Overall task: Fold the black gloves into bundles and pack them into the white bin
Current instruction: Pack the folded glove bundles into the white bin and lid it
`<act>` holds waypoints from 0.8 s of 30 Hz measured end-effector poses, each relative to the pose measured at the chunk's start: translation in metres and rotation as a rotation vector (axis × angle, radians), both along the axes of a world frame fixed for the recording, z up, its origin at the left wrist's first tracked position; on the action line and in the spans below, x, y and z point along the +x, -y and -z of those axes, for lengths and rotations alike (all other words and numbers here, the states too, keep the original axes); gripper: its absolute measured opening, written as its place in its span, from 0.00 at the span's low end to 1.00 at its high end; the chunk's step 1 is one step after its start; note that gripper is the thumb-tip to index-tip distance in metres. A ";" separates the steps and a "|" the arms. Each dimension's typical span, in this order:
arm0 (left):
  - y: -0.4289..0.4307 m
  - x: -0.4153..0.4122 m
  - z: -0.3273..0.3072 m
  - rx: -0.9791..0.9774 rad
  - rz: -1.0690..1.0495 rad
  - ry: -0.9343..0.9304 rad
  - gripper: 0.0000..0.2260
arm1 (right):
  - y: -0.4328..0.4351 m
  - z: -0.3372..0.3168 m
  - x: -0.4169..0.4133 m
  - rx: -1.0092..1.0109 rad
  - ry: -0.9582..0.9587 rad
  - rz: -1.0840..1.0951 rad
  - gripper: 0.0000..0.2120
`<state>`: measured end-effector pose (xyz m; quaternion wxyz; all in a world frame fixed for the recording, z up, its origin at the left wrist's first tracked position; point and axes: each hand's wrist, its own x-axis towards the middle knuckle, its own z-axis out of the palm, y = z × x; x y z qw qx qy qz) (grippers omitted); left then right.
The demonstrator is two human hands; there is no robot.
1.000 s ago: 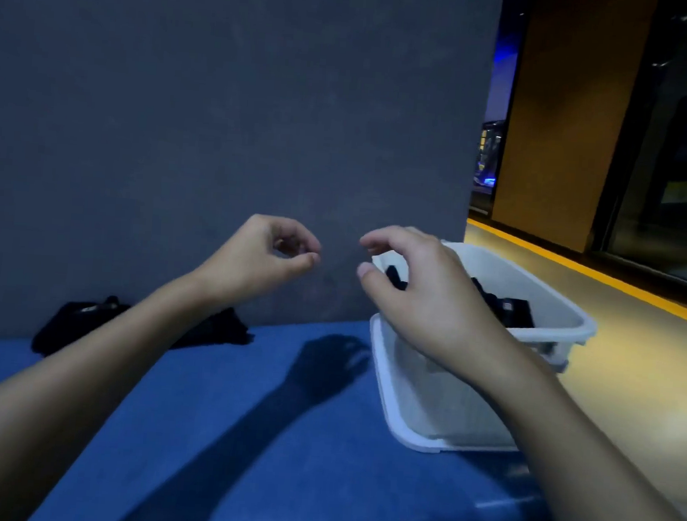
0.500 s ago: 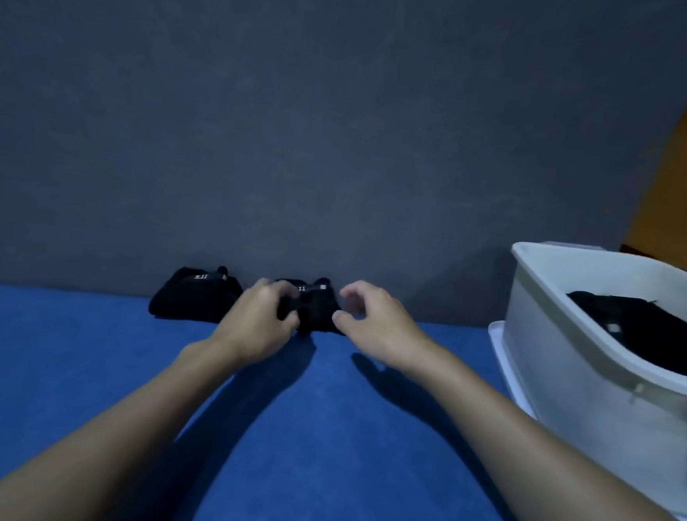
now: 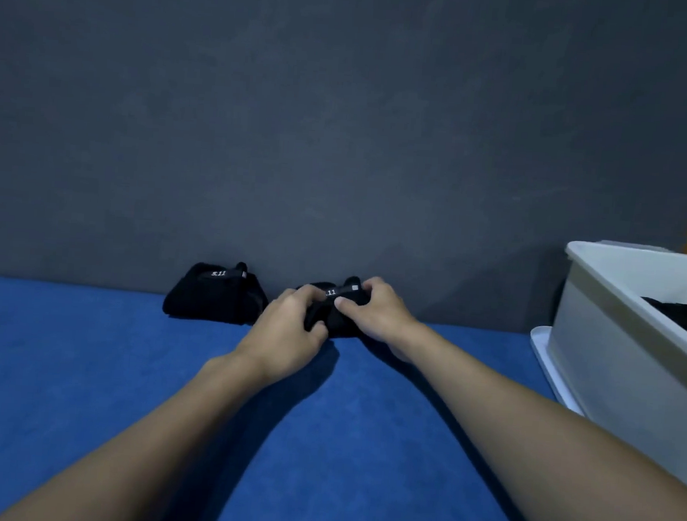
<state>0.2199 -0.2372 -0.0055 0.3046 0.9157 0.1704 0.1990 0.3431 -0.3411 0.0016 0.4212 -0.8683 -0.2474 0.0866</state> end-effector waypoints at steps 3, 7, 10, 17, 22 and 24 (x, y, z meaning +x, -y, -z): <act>0.003 -0.003 -0.001 -0.038 0.010 0.018 0.17 | 0.003 -0.003 -0.002 0.133 -0.088 -0.023 0.17; 0.006 -0.006 -0.001 -0.094 -0.016 0.022 0.18 | 0.014 -0.004 -0.003 0.233 -0.125 -0.049 0.18; 0.009 -0.007 -0.002 -0.184 -0.078 0.036 0.20 | 0.023 -0.001 -0.005 0.305 -0.146 -0.047 0.19; 0.021 -0.009 -0.015 -0.540 -0.091 0.035 0.36 | 0.064 -0.015 -0.017 0.426 -0.127 -0.078 0.19; 0.043 -0.010 -0.035 -0.933 0.051 0.158 0.31 | 0.092 -0.042 -0.030 0.506 -0.068 -0.110 0.18; 0.052 -0.012 -0.043 -1.028 0.113 0.236 0.27 | 0.102 -0.054 -0.036 0.512 -0.038 -0.128 0.18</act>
